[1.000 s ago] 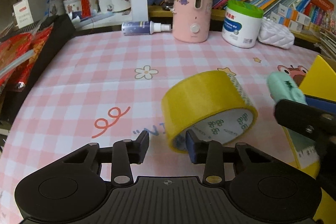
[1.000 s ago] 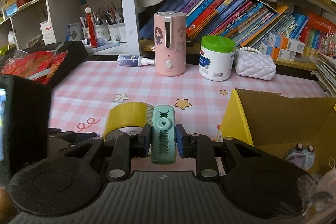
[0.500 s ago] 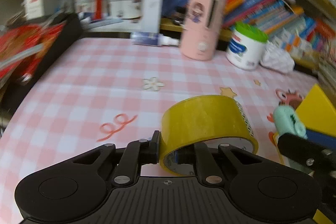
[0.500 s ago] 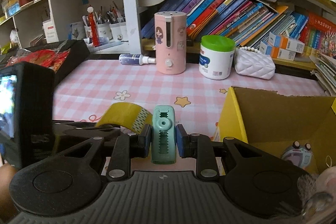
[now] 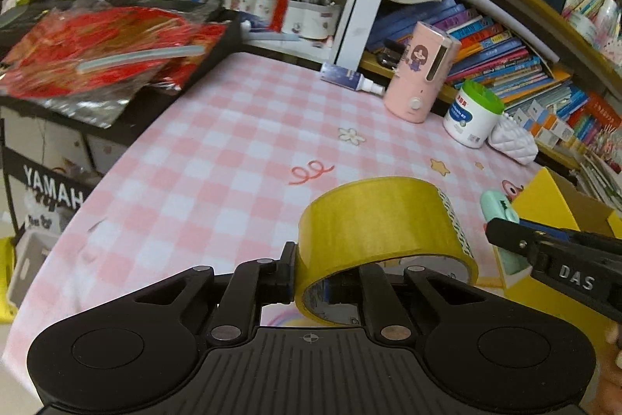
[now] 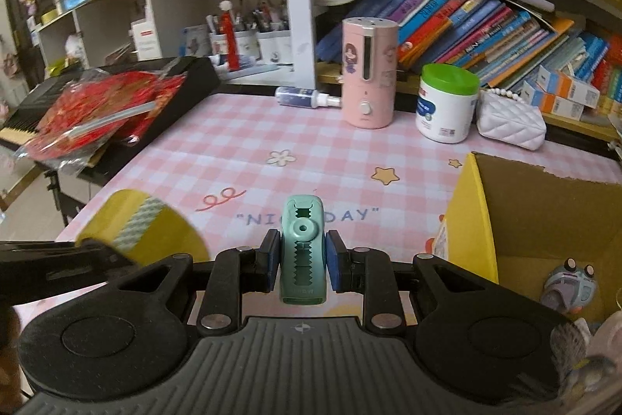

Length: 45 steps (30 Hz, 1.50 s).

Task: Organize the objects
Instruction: 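Carry the green correction tape and yellow tape roll over to the yellow box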

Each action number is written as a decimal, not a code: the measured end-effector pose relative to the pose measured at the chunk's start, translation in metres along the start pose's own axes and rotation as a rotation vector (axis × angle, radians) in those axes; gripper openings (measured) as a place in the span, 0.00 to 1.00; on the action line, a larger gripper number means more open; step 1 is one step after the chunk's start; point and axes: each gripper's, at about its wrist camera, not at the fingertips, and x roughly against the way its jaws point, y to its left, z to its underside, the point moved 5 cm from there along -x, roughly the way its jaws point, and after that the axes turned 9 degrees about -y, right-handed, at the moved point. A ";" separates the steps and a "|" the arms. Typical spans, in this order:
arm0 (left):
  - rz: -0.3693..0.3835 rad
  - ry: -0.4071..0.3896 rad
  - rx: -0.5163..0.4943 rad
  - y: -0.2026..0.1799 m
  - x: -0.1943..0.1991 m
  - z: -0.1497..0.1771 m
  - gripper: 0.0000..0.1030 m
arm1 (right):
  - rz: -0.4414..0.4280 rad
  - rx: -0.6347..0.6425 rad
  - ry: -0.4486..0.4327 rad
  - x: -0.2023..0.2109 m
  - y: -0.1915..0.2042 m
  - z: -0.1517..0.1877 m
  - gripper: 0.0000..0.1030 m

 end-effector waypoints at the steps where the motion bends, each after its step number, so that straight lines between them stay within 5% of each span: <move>1: 0.003 -0.001 0.008 0.003 0.006 0.002 0.10 | -0.005 0.006 0.002 0.003 0.003 0.001 0.23; 30: 0.062 0.000 0.067 0.047 0.140 0.080 0.10 | 0.002 -0.009 0.098 0.108 0.073 0.086 0.23; 45: 0.091 0.024 0.008 0.048 0.190 0.121 0.10 | 0.023 -0.074 0.124 0.162 0.089 0.132 0.23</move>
